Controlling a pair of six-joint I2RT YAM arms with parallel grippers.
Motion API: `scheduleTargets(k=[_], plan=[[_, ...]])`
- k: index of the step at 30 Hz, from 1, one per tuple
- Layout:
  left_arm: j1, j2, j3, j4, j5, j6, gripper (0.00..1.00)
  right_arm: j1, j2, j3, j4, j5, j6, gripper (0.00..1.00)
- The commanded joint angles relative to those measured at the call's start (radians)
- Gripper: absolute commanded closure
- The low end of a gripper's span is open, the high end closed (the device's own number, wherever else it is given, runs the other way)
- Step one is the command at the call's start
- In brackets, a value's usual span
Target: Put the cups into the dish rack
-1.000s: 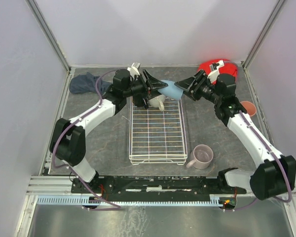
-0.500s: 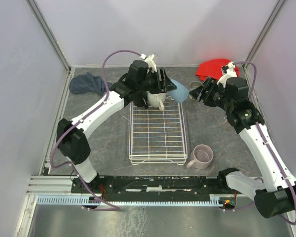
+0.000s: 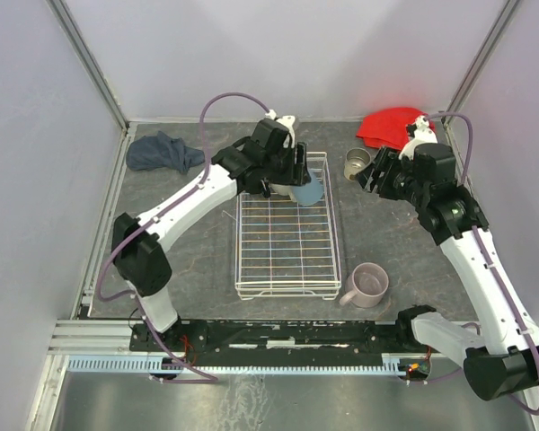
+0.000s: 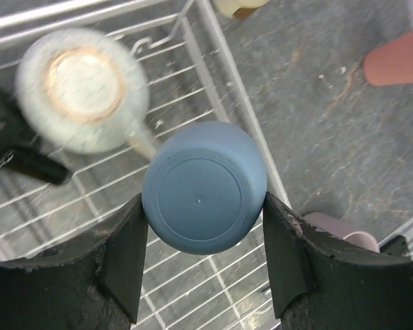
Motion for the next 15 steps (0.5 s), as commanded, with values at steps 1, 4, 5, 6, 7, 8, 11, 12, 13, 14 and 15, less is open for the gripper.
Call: scheduleTargets(k=[1,4,5,6,7,8,11,12,13,14,15], plan=[[0.008,-0.161,-0.063,-0.068,-0.099,0.051,0.97,-0.005,-0.024,0.032,0.0,0.026,-0.033,0.32],[0.031,-0.238,-0.155,-0.07,-0.122,0.04,0.97,-0.005,-0.019,0.025,0.01,0.01,-0.028,0.32],[0.05,-0.262,-0.187,-0.073,-0.125,0.036,0.97,-0.006,-0.018,0.022,0.016,0.007,-0.023,0.32],[0.07,-0.286,-0.214,-0.078,-0.124,0.033,0.97,-0.005,-0.017,0.02,0.019,0.001,-0.019,0.32],[0.092,-0.307,-0.243,-0.081,-0.122,0.034,0.97,-0.007,-0.017,0.018,0.023,-0.006,-0.016,0.32],[0.113,-0.338,-0.269,-0.083,-0.119,0.036,0.97,-0.006,-0.015,0.016,0.027,-0.011,-0.013,0.32],[0.153,-0.389,-0.323,-0.097,-0.14,0.05,0.97,-0.006,-0.011,0.009,0.038,-0.021,-0.005,0.32],[0.16,-0.397,-0.335,-0.101,-0.15,0.057,0.97,-0.006,-0.01,0.007,0.041,-0.025,-0.001,0.33],[0.165,-0.398,-0.342,-0.107,-0.16,0.064,0.97,-0.006,-0.008,0.004,0.046,-0.028,0.003,0.33],[0.166,-0.395,-0.346,-0.111,-0.168,0.071,0.97,-0.005,-0.005,0.003,0.051,-0.033,0.007,0.32],[0.166,-0.389,-0.349,-0.113,-0.173,0.078,0.97,-0.005,-0.002,0.002,0.055,-0.038,0.011,0.32]])
